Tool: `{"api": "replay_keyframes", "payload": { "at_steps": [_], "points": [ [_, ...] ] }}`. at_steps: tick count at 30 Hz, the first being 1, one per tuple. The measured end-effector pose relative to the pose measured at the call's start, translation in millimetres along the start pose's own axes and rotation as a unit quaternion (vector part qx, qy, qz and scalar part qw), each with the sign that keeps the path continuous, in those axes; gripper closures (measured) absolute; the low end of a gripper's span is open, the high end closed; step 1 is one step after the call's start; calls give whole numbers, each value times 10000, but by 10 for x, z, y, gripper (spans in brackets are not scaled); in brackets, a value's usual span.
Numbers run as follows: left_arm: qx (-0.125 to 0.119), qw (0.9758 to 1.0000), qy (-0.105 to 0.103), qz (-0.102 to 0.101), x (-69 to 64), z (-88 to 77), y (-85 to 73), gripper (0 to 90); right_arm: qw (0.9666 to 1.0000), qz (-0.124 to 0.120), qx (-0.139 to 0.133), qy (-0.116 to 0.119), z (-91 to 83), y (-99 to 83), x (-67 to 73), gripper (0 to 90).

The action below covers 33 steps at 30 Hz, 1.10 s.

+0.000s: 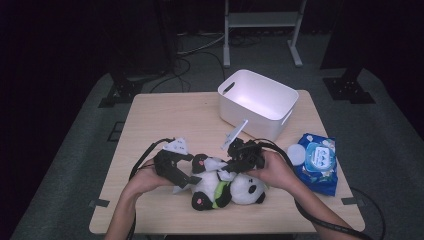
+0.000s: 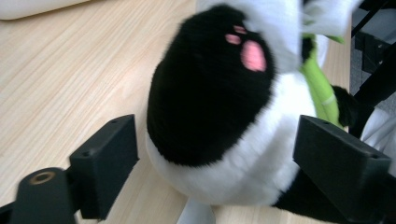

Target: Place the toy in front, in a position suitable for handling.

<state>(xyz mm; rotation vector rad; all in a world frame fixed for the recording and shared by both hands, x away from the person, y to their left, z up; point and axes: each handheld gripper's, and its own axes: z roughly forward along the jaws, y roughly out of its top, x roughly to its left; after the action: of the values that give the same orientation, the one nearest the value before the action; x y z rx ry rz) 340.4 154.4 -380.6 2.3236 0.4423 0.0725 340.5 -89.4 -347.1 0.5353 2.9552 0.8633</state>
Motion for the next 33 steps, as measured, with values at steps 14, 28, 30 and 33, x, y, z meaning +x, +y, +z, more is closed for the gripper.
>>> {"api": "replay_keyframes", "payload": {
  "at_steps": [14,28,30,33],
  "points": [
    [-286,9994,-148,106,16,1,-5,490,9994,-300,-179,-55,-126,147,173,820],
    [-320,9991,-207,200,15,-23,-19,507,9985,-392,-240,-294,-136,376,106,820],
    [-318,9991,-197,223,8,-23,-16,507,9991,-179,-156,-347,-164,293,-4,820],
    [-311,9990,-210,222,13,-24,-18,506,9991,12,-9,-423,-165,160,-141,819]
  ]
}}
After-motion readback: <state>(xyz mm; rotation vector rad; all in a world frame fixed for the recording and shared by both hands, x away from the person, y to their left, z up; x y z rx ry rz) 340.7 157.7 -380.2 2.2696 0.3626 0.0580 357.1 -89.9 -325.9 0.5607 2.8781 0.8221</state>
